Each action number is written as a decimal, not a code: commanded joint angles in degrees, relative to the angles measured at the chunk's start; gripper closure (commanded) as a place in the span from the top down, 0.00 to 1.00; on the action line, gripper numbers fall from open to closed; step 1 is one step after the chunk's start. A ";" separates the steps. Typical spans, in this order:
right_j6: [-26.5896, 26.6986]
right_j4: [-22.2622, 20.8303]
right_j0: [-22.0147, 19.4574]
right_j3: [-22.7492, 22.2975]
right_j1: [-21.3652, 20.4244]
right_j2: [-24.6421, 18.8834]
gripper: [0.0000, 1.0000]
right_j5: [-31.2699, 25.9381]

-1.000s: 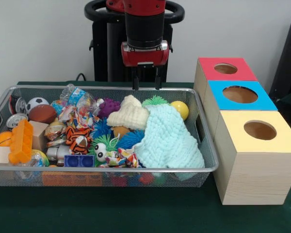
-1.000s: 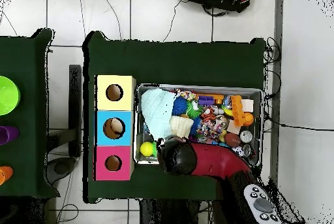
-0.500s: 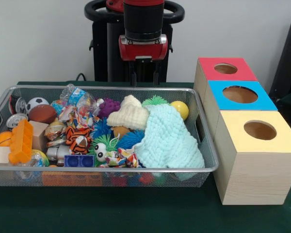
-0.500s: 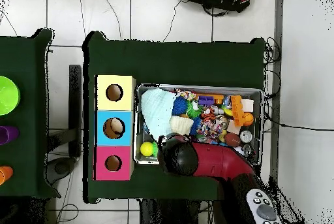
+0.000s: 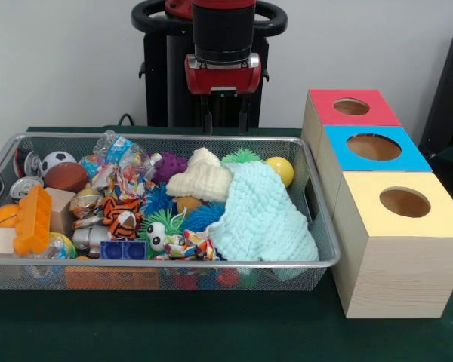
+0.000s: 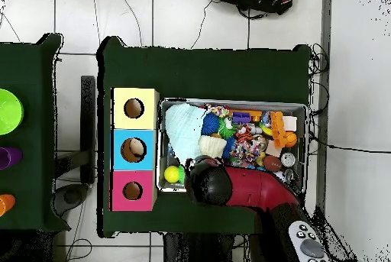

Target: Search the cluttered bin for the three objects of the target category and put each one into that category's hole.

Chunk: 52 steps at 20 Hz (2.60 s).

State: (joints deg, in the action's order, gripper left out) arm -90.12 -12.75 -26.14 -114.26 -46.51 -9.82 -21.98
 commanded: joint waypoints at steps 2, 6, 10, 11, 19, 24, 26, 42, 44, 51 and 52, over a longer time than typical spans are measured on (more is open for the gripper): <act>0.07 -2.56 -1.11 3.10 1.18 -5.25 1.00 -0.88; -0.04 -2.52 -0.92 4.04 1.33 -4.93 1.00 -1.07; 0.39 -2.87 -0.20 7.62 2.29 -4.43 1.00 -1.82; 0.80 -3.09 -0.29 9.09 3.17 -4.55 1.00 -1.66; 3.78 -3.71 -2.73 16.09 8.34 -7.02 1.00 -0.55; 4.48 -5.05 -3.92 17.15 9.71 -7.70 1.00 0.19; 5.40 -5.61 -5.27 16.30 9.40 -8.55 1.00 -0.21; 14.02 -18.06 -30.74 -5.12 0.04 -22.27 1.00 -0.28; 12.55 -21.19 -31.68 -5.14 2.08 -22.00 1.00 2.08; 0.80 -29.71 -27.75 -6.98 7.81 -16.57 1.00 10.05; -0.72 -30.63 -26.69 -7.18 7.77 -15.64 1.00 11.15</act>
State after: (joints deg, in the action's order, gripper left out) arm -90.12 -36.69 -56.29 -115.26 -42.13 -24.41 -17.66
